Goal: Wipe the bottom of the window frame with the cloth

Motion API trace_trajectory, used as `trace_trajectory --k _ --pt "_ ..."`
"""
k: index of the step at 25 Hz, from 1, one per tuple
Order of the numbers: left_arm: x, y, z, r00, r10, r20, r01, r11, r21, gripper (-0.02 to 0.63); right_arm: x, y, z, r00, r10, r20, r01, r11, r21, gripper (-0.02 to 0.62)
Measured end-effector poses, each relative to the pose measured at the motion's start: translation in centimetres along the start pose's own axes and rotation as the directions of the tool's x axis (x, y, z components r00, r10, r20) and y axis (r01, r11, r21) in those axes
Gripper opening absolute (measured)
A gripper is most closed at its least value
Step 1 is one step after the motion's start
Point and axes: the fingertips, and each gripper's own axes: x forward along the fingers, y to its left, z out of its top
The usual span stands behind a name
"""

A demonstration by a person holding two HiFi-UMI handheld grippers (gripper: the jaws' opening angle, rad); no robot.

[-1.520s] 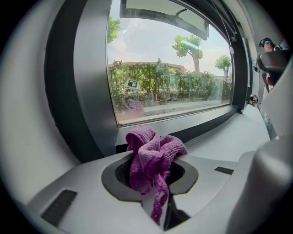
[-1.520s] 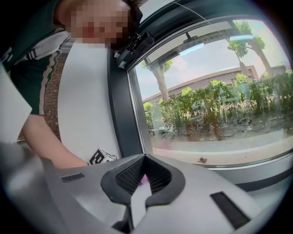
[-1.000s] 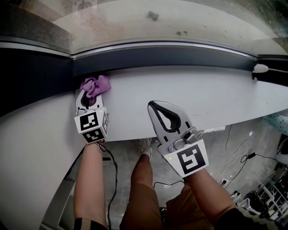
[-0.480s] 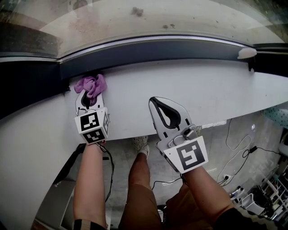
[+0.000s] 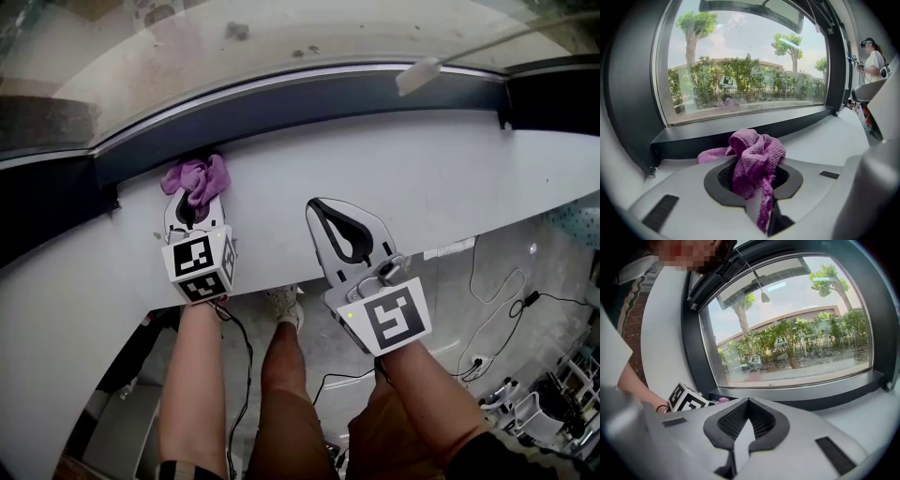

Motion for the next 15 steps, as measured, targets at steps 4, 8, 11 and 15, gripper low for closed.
trace_trajectory --k 4,8,11,15 --pt "0.5 -2.5 0.6 1.0 -0.026 0.0 0.026 1.0 0.01 0.101 -0.6 -1.5 -0.6 1.0 -0.01 -0.011 0.01 1.0 0.009 0.014" --pt "1.0 -4.4 0.8 1.0 -0.031 0.0 0.031 0.999 0.009 0.101 -0.8 -2.7 -1.2 1.0 -0.005 -0.019 0.005 1.0 0.016 0.014" --pt "1.3 -5.6 1.0 0.999 -0.033 -0.004 0.033 0.999 0.007 0.101 -1.0 -3.7 -1.4 1.0 -0.003 -0.013 0.004 1.0 0.021 0.014" --pt "2.0 -8.2 1.5 0.999 -0.05 -0.013 0.05 0.999 0.014 0.101 -1.4 -5.0 -1.9 1.0 -0.006 -0.02 0.006 1.0 0.029 0.014"
